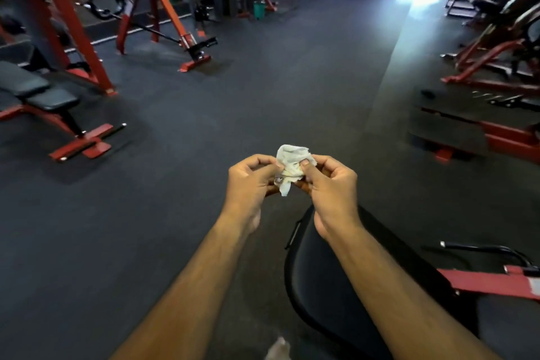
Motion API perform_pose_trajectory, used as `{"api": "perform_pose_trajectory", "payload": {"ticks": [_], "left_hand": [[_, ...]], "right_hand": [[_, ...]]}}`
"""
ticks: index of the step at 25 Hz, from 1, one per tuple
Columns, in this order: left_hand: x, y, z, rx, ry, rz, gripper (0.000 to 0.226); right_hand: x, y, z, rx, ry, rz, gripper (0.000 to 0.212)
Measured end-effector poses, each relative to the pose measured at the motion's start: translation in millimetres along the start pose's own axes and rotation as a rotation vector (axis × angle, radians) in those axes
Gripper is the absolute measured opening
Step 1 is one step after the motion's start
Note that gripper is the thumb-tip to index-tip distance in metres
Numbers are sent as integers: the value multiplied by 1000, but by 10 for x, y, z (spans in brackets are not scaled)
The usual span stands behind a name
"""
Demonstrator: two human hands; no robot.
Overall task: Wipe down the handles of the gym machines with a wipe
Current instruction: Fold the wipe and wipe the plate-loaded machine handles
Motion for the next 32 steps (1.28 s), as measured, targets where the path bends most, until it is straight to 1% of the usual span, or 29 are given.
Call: {"api": "perform_pose_trajectory", "payload": {"ticks": [3,5,6,9,10,12,15,18,20,23,25,27,30,32], "left_hand": [[29,216,-1067,92,23,-69,18],[-19,324,-1365,140,44,-87,20],[7,427,-1737,168,46,-88,21],[10,715,-2941,232,-30,-85,19],[-37,797,-3267,244,-30,-76,19],[-163,1007,-3875,264,-18,-68,17],[-290,1384,-4822,336,-24,-32,15],[-370,1785,-5784,437,12,-46,14],[-410,2046,-6395,511,35,-70,13],[-531,2541,-7318,650,84,-158,13],[-681,2957,-7771,761,115,-199,12],[-790,3379,-8032,862,112,-199,7],[-843,4181,-8265,1032,111,-162,7],[-814,4765,-8381,1097,109,-153,8]], "right_hand": [[-135,32,-1018,-75,-73,-7,8],[-117,17,-1310,-96,-100,-45,8],[-170,29,-1653,-98,-111,-60,11],[-218,195,-2742,-71,-69,-42,24],[-193,263,-3046,-49,-59,-47,26],[-116,348,-3646,-68,-52,-57,25],[-22,407,-4558,-161,-98,-77,15],[23,392,-5513,-246,-150,-75,11],[57,394,-6086,-301,-188,-57,8],[145,375,-6851,-432,-236,-59,7],[299,328,-7245,-510,-267,-64,10],[469,208,-7515,-597,-290,-56,11],[790,-167,-7891,-718,-360,-79,13],[1013,-516,-8135,-772,-412,-66,18]]}}
Point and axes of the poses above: each hand's wrist, its own z-axis away from the middle knuckle, its own y-axis out of the palm, x = y × z, the point moved 6 cm from there along -z, towards the middle knuckle, and after that the axes turned 15 degrees about -z, right-handed, at the moved point
